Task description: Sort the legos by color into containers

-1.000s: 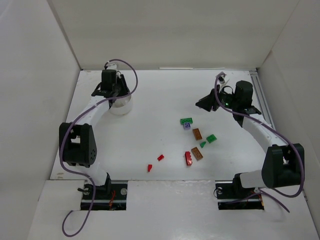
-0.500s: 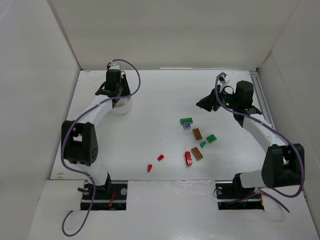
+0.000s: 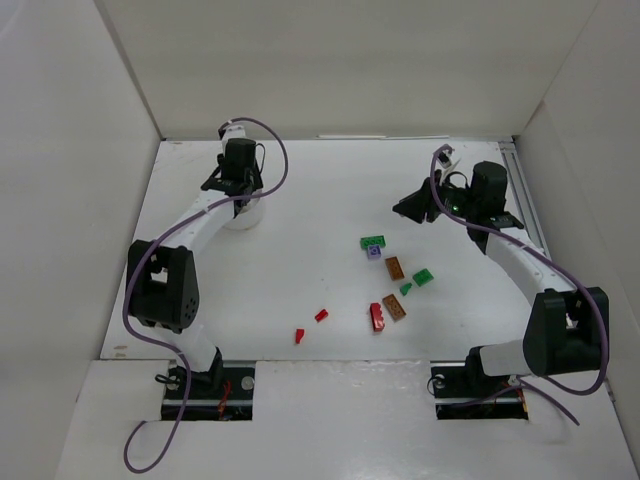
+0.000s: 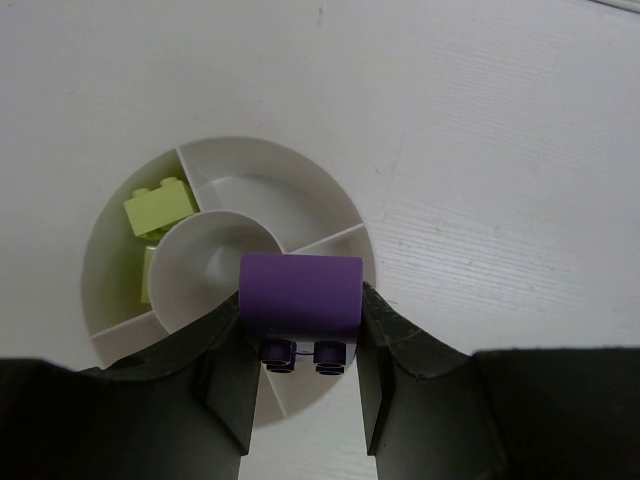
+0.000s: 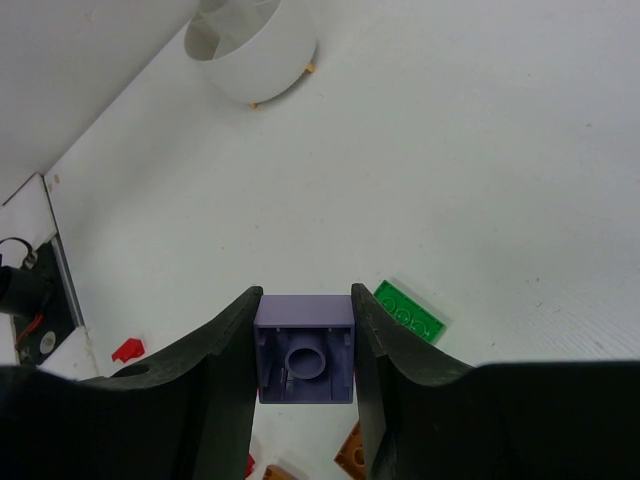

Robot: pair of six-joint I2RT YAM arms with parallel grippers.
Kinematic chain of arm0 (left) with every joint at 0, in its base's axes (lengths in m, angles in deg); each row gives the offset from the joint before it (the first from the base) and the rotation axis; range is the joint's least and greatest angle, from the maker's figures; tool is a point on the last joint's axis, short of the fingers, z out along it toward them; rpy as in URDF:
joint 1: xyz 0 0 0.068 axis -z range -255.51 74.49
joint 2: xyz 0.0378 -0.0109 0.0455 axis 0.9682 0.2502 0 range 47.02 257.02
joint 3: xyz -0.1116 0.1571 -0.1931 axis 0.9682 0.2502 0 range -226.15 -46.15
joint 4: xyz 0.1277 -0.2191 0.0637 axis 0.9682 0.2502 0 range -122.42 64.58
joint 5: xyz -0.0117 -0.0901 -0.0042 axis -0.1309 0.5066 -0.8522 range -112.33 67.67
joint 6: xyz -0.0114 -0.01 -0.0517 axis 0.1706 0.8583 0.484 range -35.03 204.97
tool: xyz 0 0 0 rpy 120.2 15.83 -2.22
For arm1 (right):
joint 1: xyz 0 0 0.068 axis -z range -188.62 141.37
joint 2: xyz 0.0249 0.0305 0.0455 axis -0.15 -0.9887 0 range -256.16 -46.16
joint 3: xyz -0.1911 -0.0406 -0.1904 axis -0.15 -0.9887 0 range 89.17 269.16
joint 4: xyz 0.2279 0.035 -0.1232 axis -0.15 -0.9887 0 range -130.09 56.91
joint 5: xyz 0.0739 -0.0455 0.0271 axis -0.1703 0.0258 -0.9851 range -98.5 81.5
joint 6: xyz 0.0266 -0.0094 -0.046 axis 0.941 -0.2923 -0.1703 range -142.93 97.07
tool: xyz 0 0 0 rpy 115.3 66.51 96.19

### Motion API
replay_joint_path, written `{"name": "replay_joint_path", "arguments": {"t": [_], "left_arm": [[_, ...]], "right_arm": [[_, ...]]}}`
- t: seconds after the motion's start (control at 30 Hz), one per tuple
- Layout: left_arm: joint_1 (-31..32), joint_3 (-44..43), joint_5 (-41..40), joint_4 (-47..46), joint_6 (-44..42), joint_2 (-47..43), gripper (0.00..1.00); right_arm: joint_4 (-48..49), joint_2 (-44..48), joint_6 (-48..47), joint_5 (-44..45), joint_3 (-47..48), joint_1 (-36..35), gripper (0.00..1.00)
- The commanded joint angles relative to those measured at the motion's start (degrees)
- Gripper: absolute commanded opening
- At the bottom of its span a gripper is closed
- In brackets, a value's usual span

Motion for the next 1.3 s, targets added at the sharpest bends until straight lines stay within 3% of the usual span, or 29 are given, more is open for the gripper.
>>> {"name": "replay_joint_path", "arguments": {"t": [0.0, 0.83, 0.87, 1.07, 1.27], "left_arm": [[0.48, -2.86, -6.95, -0.82, 0.44, 0.21, 0.17], [1.54, -2.33, -7.66, -3.02, 0.44, 1.88, 0.34], [1.54, -2.33, -7.66, -3.02, 0.44, 2.4, 0.39], [1.54, -2.33, -7.66, -3.02, 0.44, 2.41, 0.46], [1.54, -2.33, -6.61, -3.02, 0.44, 2.41, 0.46]], "right_arm": [[0.97, 0.06, -1.05, -0.44, 1.28, 0.75, 0.23], [0.97, 0.06, -1.57, -1.49, 0.75, 1.81, 0.23], [0.97, 0.06, -1.57, -1.49, 0.75, 1.81, 0.23], [0.97, -0.47, -1.57, -1.49, 0.75, 1.81, 0.23], [0.97, -0.47, -1.57, -1.49, 0.75, 1.81, 0.23]]}}
